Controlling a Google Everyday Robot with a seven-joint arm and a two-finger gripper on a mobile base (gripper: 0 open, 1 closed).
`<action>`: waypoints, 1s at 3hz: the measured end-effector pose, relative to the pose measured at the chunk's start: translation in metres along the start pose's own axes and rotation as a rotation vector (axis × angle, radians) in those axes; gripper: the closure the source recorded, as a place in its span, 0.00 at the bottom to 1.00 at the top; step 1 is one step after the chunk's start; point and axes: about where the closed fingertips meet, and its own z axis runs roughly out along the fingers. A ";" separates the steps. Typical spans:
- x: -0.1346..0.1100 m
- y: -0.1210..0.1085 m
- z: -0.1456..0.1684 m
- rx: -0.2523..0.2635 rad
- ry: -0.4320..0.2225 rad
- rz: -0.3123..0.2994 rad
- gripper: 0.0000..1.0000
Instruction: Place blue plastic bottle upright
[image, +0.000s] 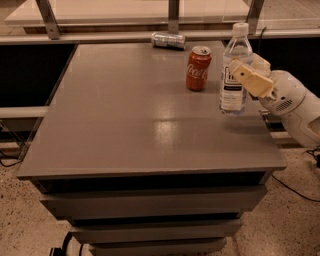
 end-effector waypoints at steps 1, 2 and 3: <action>-0.001 -0.002 -0.015 0.004 -0.025 0.007 1.00; 0.003 -0.002 -0.026 -0.003 -0.046 0.012 1.00; 0.005 -0.003 -0.037 -0.022 -0.067 0.017 1.00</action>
Offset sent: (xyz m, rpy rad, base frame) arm -0.0068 -0.0370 -0.0304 0.0743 -0.0075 0.0090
